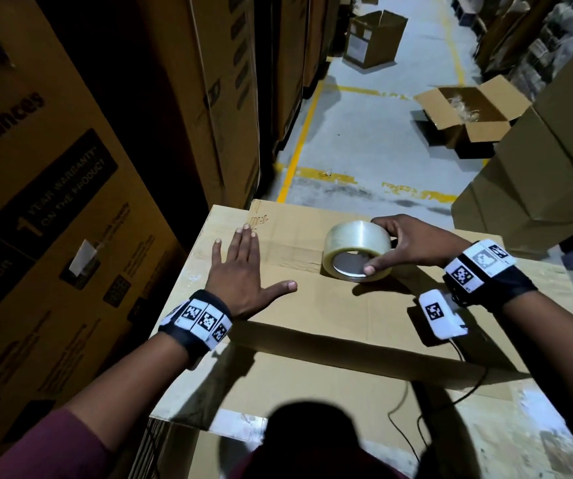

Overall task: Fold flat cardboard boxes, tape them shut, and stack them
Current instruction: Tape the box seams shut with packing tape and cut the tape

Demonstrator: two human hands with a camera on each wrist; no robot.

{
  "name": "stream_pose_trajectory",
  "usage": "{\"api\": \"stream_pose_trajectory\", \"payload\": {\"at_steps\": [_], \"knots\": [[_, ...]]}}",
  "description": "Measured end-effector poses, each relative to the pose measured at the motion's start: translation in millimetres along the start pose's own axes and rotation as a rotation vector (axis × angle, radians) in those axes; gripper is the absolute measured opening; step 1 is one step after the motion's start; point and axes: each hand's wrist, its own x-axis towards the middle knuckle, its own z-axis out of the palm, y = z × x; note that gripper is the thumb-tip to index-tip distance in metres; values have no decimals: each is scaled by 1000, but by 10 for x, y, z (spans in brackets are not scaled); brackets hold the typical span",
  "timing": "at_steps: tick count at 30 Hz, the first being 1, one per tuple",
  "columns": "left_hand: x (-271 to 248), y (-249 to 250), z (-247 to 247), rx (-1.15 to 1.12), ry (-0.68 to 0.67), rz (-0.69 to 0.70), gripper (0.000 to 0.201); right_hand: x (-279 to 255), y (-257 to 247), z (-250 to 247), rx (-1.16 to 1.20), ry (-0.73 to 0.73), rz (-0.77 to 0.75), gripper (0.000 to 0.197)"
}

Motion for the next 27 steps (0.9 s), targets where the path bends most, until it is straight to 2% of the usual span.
{"api": "stream_pose_trajectory", "payload": {"at_steps": [4,9,12,15,18,21,22,27], "knots": [[181,112,13,60,9,134,124,9,19,72,103,1,24,47],[203,92,60,109,30,140,124,-117,92,-90,22,-24,27,51],[207,112,58,108,37,131,122,-409,355,-401,-3,14,35,64],[212,140,52,119,31,106,121,-818,690,-695,127,126,47,86],[215,154,46,130,15,92,120,-1251,941,-962,280,230,107,72],[221,147,28,149,-2,90,118,-1534,1246,-1191,239,282,186,86],[223,151,29,155,3,92,117,-1600,1329,-1227,212,291,211,84],[205,147,51,172,10,78,113,-1677,1396,-1228,188,270,243,53]]}}
